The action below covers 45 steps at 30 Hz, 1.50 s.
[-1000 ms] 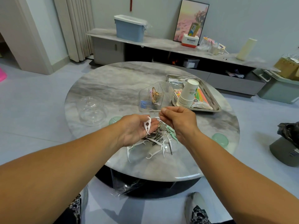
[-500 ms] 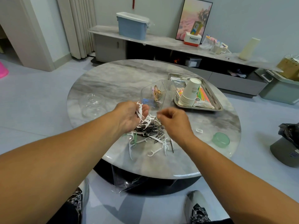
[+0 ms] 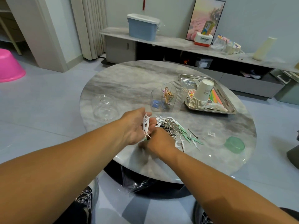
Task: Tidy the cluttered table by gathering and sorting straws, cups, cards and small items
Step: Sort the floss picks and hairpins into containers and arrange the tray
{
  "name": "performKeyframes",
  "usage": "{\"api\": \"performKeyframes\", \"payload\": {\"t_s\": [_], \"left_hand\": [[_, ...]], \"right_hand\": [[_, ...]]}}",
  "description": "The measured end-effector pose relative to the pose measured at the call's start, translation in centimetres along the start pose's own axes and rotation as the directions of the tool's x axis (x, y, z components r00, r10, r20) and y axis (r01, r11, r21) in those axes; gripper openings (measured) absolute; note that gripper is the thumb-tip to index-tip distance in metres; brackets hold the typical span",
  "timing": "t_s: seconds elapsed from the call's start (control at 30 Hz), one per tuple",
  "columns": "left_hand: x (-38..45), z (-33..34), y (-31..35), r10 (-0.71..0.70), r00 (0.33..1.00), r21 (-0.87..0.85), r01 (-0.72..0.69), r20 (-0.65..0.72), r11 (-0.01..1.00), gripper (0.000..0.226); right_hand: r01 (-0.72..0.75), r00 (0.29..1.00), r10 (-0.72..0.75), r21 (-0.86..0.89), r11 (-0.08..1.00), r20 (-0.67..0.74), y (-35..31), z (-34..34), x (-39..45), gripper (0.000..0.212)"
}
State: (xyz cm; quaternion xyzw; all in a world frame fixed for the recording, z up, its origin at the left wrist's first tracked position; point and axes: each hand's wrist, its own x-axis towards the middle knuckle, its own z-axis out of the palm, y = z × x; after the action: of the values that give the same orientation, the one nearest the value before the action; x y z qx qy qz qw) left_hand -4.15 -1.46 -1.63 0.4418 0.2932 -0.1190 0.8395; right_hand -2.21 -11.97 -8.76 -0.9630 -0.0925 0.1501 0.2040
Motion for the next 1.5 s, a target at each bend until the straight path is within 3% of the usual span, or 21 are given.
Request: {"api": "performKeyframes", "payload": {"t_s": [0.07,0.17,0.27,0.5,0.67,0.73,0.8,0.93,1.0,1.03,1.1,1.17,1.2,1.23,1.3,1.37,1.5], "left_hand": [[-0.2,-1.0,-0.2,-0.010,0.999,-0.001,0.010,-0.039,1.000,0.040],[-0.6,-2.5,-0.8,-0.022,0.997,-0.052,0.018,-0.080,0.999,0.050],[-1.2,-3.6,-2.3,-0.013,0.996,-0.092,0.005,-0.086,0.996,0.060],[-1.9,-3.5,-5.3,-0.054,0.998,-0.130,0.057,0.026,0.990,0.059],[-0.4,-3.5,-3.6,-0.079,0.994,-0.131,0.089,0.079,0.987,0.061],[0.2,-3.9,-3.1,-0.095,0.991,-0.098,0.104,0.093,0.990,0.062],[0.5,-4.1,-3.2,-0.126,0.984,-0.057,0.133,0.124,0.989,0.066],[0.4,-4.5,-4.7,-0.174,0.956,-0.085,0.199,0.238,0.976,0.072],[0.4,-4.7,-5.3,-0.161,0.954,-0.119,0.196,0.252,0.973,0.070],[0.3,-4.7,-5.4,-0.144,0.961,-0.147,0.182,0.236,0.972,0.067],[0.4,-5.1,-5.5,-0.080,0.987,-0.232,0.112,0.142,0.966,0.057],[0.7,-5.6,-5.8,0.000,1.000,-0.300,-0.002,-0.005,0.954,0.046],[0.9,-6.0,-6.1,0.036,0.996,-0.317,-0.059,-0.079,0.946,0.042],[1.0,-6.2,-6.4,0.063,0.988,-0.332,-0.108,-0.142,0.937,0.040],[1.0,-6.5,-7.3,0.107,0.969,-0.360,-0.184,-0.222,0.915,0.039],[1.2,-6.3,-8.2,0.145,0.956,-0.379,-0.236,-0.253,0.895,0.039],[1.4,-5.8,-9.1,0.165,0.954,-0.461,-0.267,-0.249,0.846,0.042]], "right_hand": [[-0.003,1.000,0.003,0.101,0.995,-0.003,0.6,0.1,0.4,0.015],[-0.061,0.998,0.060,0.262,0.963,0.012,1.5,-0.1,0.8,0.026],[-0.100,0.994,0.109,0.458,0.883,0.006,2.9,-0.7,0.8,0.017],[0.046,0.983,0.104,0.752,0.658,-0.152,5.6,-2.2,-0.5,0.009],[0.279,0.919,-0.067,0.520,0.807,-0.390,5.1,-3.3,-1.9,0.014],[0.437,0.843,-0.256,0.325,0.839,-0.473,5.1,-3.6,-2.5,0.012],[0.596,0.724,-0.470,0.114,0.795,-0.505,5.0,-3.7,-2.9,0.010],[0.735,0.524,-0.784,-0.289,0.614,-0.333,4.3,-3.6,-2.7,0.006],[0.728,0.503,-0.841,-0.426,0.537,-0.201,4.1,-3.4,-2.6,0.012],[0.711,0.523,-0.829,-0.436,0.552,-0.196,4.1,-3.3,-2.5,0.018],[0.636,0.621,-0.708,-0.312,0.706,-0.336,4.1,-3.0,-2.4,0.026],[0.399,0.819,-0.392,-0.076,0.914,-0.419,4.2,-3.1,-2.3,0.020],[0.235,0.910,-0.219,0.004,0.972,-0.353,4.1,-3.0,-2.0,0.010],[0.090,0.962,-0.082,0.018,0.996,-0.259,3.9,-2.9,-2.0,0.014],[-0.060,0.992,0.057,-0.019,0.998,-0.110,3.5,-2.1,-2.2,0.040],[-0.107,0.994,0.105,-0.058,0.993,-0.044,2.4,-1.3,-2.3,0.050],[-0.144,0.987,0.151,-0.104,0.984,0.061,0.6,-1.3,-1.2,0.032]]}}
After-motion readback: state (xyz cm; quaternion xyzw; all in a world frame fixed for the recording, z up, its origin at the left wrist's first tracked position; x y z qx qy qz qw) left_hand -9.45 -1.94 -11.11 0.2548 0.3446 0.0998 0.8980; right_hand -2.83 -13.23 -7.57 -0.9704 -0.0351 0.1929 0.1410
